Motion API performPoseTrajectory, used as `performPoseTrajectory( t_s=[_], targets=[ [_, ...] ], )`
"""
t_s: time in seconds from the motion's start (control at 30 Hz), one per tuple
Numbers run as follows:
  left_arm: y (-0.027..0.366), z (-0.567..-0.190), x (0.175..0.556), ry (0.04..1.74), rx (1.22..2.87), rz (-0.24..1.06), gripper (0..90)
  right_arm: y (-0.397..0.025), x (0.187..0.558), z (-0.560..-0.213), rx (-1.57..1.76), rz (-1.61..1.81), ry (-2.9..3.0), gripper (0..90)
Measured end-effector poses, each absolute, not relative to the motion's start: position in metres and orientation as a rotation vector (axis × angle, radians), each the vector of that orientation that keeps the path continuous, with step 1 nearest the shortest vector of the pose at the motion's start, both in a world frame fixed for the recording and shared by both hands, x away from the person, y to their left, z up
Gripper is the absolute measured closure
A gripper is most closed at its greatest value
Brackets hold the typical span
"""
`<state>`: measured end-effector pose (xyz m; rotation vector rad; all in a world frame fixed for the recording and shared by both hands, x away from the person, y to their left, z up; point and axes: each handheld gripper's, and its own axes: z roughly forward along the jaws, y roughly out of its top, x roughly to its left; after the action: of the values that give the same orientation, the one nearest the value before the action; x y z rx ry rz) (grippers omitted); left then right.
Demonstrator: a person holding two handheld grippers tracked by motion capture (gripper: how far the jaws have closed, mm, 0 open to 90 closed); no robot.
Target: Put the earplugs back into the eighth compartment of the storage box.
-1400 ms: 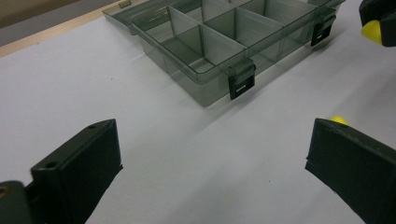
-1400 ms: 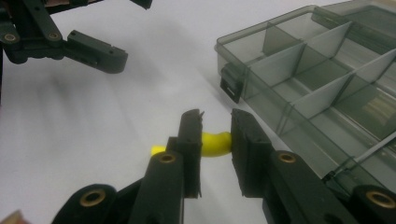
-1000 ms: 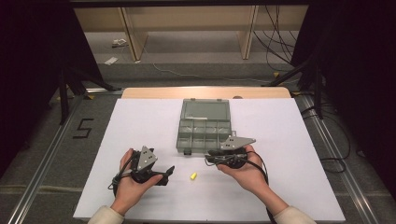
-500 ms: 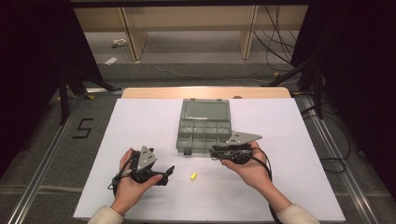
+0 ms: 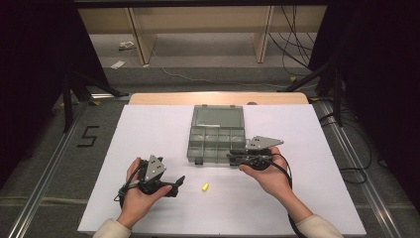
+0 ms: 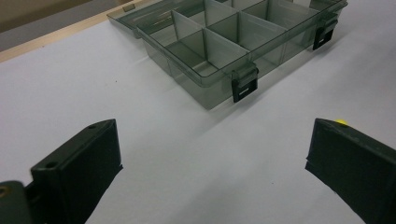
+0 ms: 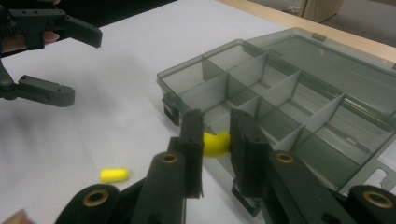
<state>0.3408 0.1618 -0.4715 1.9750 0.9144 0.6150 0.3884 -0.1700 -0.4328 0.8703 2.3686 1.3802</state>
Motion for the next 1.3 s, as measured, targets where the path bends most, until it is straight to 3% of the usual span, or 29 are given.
performPoseTrajectory(
  t_s=[1.3],
  targets=[
    [0.163,-0.471,0.341,0.915,1.969,0.615,2.3,-0.19,0.416,-0.435,0.939,1.307,2.299,76.6]
  ],
)
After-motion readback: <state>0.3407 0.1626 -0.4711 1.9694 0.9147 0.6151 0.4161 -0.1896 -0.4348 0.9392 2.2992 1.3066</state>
